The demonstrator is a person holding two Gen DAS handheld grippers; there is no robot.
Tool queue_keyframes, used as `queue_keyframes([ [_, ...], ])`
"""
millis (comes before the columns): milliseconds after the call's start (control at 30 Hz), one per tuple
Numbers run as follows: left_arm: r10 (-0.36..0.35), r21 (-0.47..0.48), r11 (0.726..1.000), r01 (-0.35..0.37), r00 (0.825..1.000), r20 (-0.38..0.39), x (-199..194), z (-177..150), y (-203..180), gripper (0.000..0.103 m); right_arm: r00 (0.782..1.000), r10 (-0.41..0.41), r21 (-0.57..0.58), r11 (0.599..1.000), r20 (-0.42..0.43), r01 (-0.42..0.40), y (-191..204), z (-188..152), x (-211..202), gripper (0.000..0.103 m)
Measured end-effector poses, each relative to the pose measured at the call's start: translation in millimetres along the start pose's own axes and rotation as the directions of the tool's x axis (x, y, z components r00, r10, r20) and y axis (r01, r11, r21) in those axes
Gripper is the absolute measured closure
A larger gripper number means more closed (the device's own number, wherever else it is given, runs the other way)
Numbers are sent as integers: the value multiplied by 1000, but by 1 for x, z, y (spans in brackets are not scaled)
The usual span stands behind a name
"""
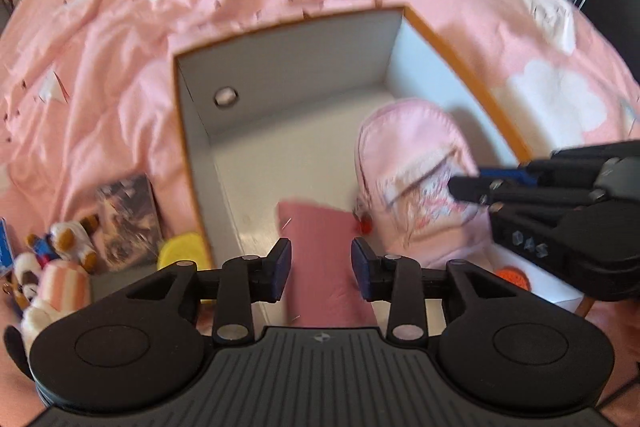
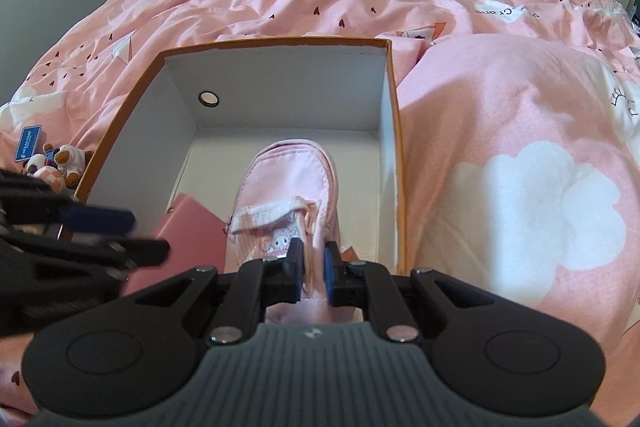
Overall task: Organize objects
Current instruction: 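Open the right gripper to release the backpack while the left gripper drops the pink wallet in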
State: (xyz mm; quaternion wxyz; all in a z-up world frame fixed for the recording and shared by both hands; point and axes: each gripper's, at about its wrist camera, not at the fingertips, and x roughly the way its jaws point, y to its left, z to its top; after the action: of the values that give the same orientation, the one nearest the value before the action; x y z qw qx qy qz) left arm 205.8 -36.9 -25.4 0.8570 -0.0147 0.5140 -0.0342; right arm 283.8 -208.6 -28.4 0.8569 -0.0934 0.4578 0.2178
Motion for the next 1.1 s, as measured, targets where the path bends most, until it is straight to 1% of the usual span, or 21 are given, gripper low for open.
queue_keyframes([
  [67, -28, -34, 999, 30, 998, 52, -12, 4, 11, 62, 1000, -17, -21, 1000, -2, 16, 5, 0, 4, 92],
  [100, -28, -59, 998, 33, 997, 73, -15, 7, 13, 62, 1000, -28, -30, 999, -3, 28, 7, 0, 6, 92],
  [200, 4, -140, 990, 13, 993, 122, -22, 12, 37, 62, 998, -65, -65, 996, 8, 66, 14, 1, 11, 92],
  [267, 20, -190, 982, 7, 989, 144, -26, 9, 50, 62, 999, -47, -64, 997, -7, 46, 17, 3, 15, 92],
  [300, 24, -212, 977, 8, 988, 149, -27, 7, 57, 62, 999, -34, -60, 998, -25, 32, 18, 4, 19, 92],
  [367, 26, -246, 969, 13, 988, 153, -29, 5, 69, 62, 998, -31, -77, 997, -47, 28, 23, 2, 26, 92],
  [433, 26, -267, 964, 15, 988, 151, -30, 0, 78, 62, 998, -37, -111, 993, -46, 32, 29, 0, 30, 92],
  [533, 25, -289, 957, 17, 989, 142, -27, -4, 87, 62, 999, -1, -152, 988, -46, -6, 38, -1, 30, 93],
  [633, 10, -297, 954, 32, 990, 137, -24, -7, 91, 62, 999, -5, -196, 981, -51, -5, 44, 0, 30, 93],
  [733, -12, -292, 955, 52, 990, 137, -22, -9, 90, 62, 998, -1, -156, 988, -67, -10, 38, 5, 29, 93],
  [833, -24, -288, 956, 63, 990, 138, -22, -12, 91, 62, 999, 14, -102, 995, -47, -19, 33, 10, 15, 93],
  [867, -26, -288, 955, 65, 990, 138, -21, -13, 91, 62, 999, 33, -85, 996, -37, -37, 33, 11, 9, 93],
  [933, -29, -294, 953, 68, 990, 135, -20, -15, 94, 62, 994, 100, -30, 994, -38, -101, 33, 12, 0, 93],
  [1000, -36, -299, 951, 73, 991, 128, -18, -17, 95, 62, 983, 171, 19, 985, -65, -170, 36, 11, -3, 93],
  [1100, -47, -301, 950, 81, 992, 120, -16, -21, 96, 62, 964, 241, 93, 969, -117, -231, 41, 7, 8, 93],
])
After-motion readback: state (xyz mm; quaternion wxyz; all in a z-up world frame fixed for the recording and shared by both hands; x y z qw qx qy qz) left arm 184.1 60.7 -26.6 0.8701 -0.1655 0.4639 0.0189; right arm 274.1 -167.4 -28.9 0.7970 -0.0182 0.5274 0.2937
